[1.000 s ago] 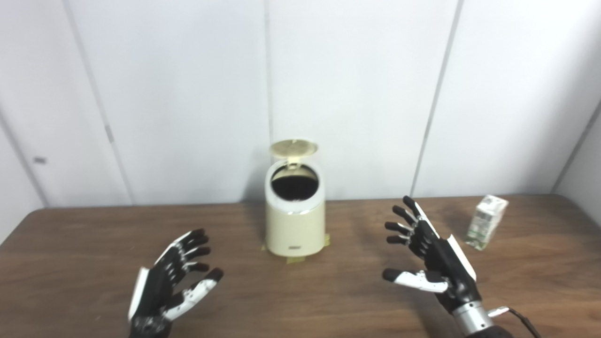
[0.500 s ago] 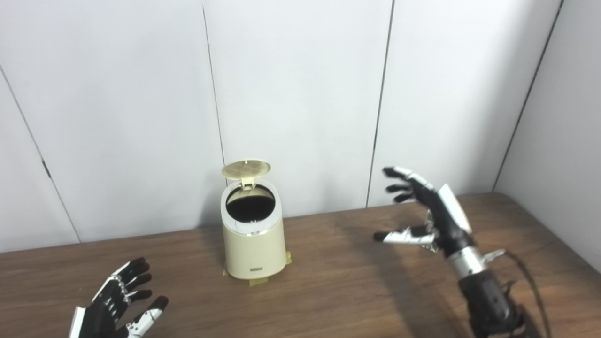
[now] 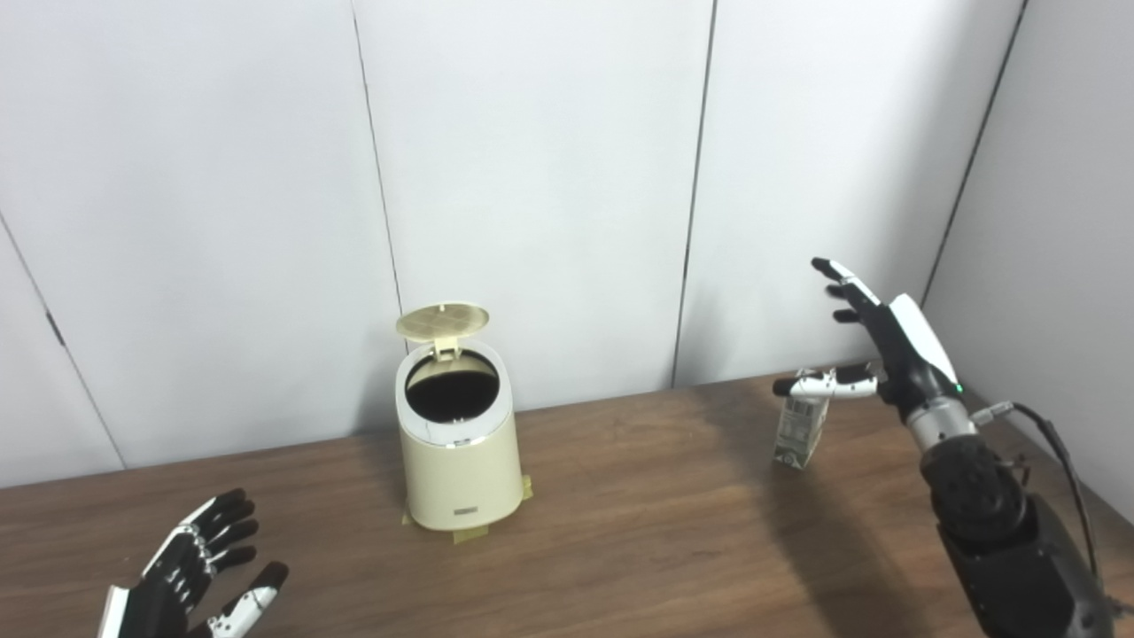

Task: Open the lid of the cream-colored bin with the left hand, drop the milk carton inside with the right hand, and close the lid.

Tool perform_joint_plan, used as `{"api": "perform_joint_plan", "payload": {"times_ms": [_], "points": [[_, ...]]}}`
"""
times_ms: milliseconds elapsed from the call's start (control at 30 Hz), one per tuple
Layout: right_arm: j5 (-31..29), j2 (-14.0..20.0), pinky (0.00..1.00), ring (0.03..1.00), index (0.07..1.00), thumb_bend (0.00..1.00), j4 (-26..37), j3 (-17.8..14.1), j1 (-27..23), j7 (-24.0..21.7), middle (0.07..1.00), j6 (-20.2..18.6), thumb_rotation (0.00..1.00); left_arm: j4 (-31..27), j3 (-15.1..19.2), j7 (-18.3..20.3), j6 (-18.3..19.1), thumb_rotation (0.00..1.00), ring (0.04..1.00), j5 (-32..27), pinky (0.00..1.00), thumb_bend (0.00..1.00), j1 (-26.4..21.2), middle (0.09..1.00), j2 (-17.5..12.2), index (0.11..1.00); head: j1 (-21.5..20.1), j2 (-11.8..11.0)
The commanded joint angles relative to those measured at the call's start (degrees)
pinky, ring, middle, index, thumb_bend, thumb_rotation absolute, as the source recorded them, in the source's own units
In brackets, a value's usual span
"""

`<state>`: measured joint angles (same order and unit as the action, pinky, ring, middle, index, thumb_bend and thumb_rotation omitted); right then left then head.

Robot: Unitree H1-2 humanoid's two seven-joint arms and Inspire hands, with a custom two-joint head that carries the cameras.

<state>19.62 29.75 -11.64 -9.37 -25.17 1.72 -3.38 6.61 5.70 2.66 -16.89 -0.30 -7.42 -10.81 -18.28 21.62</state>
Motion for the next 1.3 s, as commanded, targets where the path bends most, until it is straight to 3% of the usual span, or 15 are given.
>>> {"api": "perform_joint_plan", "payload": {"times_ms": [0, 133, 267, 400, 467, 600, 733, 867, 1033, 1133, 1267], "points": [[-0.6, 2.0, 0.83, 0.94, 0.977, 0.94, 0.2, -0.1, -2.9, -0.6, 0.979, -1.3, 0.29, 0.6, 0.2, -0.1, -2.3, 0.18, 0.782, 0.4, 0.72, 0.61, -1.0, 0.814, -1.1, 0.82, -0.1, 0.0], [-2.8, 1.4, 0.8, 0.944, 0.99, 0.92, -3.3, -0.3, -3.7, -0.6, 0.997, -2.1, 0.23, -0.2, 0.3, -0.4, -1.2, 0.19, 0.794, 0.7, 0.75, 0.61, -0.8, 0.822, -1.0, 0.825, -0.1, 0.1], [-2.6, 0.7, 0.77, 0.916, 0.976, 0.96, -7.1, -0.1, -4.2, 1.3, 0.969, -2.0, 0.24, -0.9, 0.3, -0.4, -0.7, 0.15, 0.8, 0.8, 0.74, 0.59, -0.8, 0.831, -1.0, 0.833, -0.1, 0.5], [-7.9, -0.8, 0.87, 0.964, 0.994, 0.85, -9.3, -1.2, -3.8, -0.7, 0.988, -0.8, 0.14, -2.1, 0.2, -0.8, 0.5, 0.17, 0.802, 1.8, 0.75, 0.6, -0.5, 0.822, -0.8, 0.817, 0.3, 1.0], [-10.1, -1.2, 0.89, 0.977, 0.999, 0.85, -10.8, -1.3, -3.7, -1.3, 0.998, 0.1, 0.15, -2.5, 0.2, -0.8, 0.8, 0.16, 0.796, 2.0, 0.75, 0.6, -0.4, 0.814, -0.7, 0.809, 0.3, 1.2], [-7.7, -2.1, 0.85, 0.955, 0.992, 0.9, -13.0, 0.3, -3.4, 2.1, 1.0, 0.7, 0.23, -3.1, 0.3, -1.0, 1.8, 0.18, 0.797, 1.8, 0.75, 0.64, -0.4, 0.809, -0.5, 0.8, 0.4, 1.4], [-5.3, -3.3, 0.79, 0.895, 0.961, 0.89, -13.7, 1.1, -3.1, 6.1, 0.963, -1.6, 0.22, -3.6, 0.4, -0.8, 1.9, 0.16, 0.806, 1.3, 0.74, 0.63, -0.1, 0.814, -0.5, 0.8, 0.4, 1.9], [-6.1, -4.4, 0.75, 0.872, 0.932, 0.87, -16.8, 1.0, -2.6, 8.0, 0.938, 2.9, 0.19, -3.5, 0.3, -1.0, 1.8, 0.16, 0.797, 1.6, 0.74, 0.62, 0.0, 0.811, -0.4, 0.79, 0.8, 1.9], [-5.1, -5.5, 0.7, 0.808, 0.867, 0.87, -20.1, 1.1, -2.5, 12.2, 0.872, 5.4, 0.18, -3.5, 0.3, -1.6, 2.4, 0.14, 0.784, 2.7, 0.72, 0.64, 0.0, 0.798, -0.3, 0.788, 1.0, 2.0], [-5.0, -6.0, 0.73, 0.8, 0.83, 0.86, -21.8, 1.3, -2.6, 14.5, 0.835, 7.1, 0.17, -3.6, 0.3, -1.8, 2.5, 0.15, 0.781, 3.0, 0.71, 0.64, -0.1, 0.795, -0.2, 0.784, 0.9, 2.1], [-4.4, -6.4, 0.64, 0.748, 0.811, 0.85, -23.5, 1.7, -2.9, 16.8, 0.834, 7.5, 0.18, -3.5, 0.2, -1.9, 2.2, 0.13, 0.769, 3.6, 0.7, 0.63, -0.1, 0.791, -0.2, 0.781, 1.0, 2.2]]}}
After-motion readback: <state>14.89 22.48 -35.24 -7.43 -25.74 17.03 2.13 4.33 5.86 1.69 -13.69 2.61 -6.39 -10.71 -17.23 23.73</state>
